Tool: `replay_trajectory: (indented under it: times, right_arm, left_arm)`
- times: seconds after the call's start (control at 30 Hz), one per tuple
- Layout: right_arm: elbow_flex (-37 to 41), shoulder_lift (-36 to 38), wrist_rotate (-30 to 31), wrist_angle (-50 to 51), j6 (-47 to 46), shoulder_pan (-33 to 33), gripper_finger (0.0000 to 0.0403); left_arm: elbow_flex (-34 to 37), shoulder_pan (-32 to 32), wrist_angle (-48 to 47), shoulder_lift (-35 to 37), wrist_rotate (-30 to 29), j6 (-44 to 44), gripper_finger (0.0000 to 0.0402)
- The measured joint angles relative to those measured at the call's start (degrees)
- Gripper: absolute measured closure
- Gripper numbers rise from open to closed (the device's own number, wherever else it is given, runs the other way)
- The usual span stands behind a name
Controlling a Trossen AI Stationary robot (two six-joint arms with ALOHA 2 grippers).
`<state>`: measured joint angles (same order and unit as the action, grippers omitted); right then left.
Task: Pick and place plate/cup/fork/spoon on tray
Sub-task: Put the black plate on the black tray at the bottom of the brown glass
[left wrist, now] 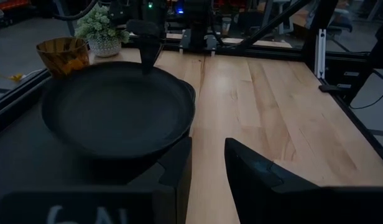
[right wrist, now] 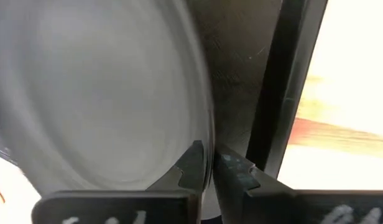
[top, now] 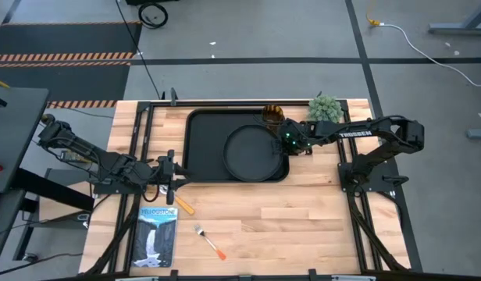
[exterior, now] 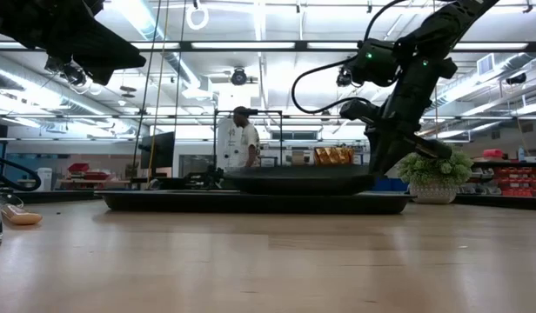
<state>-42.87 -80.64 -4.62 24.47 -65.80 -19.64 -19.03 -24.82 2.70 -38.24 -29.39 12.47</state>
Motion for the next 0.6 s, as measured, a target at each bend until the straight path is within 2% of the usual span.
replay_trajectory:
  times: [0.27,0.4,0.6]
  right_arm:
    - [0.00,0.00,-1.31,0.02,1.42,0.00,0.0344]
    - [0.00,0.00,-2.07,0.25,2.20,0.11,0.0345]
    - [0.00,0.00,-2.52,6.43,3.34,0.07,0.0345]
  left_arm:
    - [0.00,-0.11,0.01,0.00,0.24,-0.24,0.0298]
    - [0.00,-0.20,0.04,0.00,3.39,-1.37,0.0298]
    - [0.00,-0.20,0.04,0.00,4.15,-1.12,0.0298]
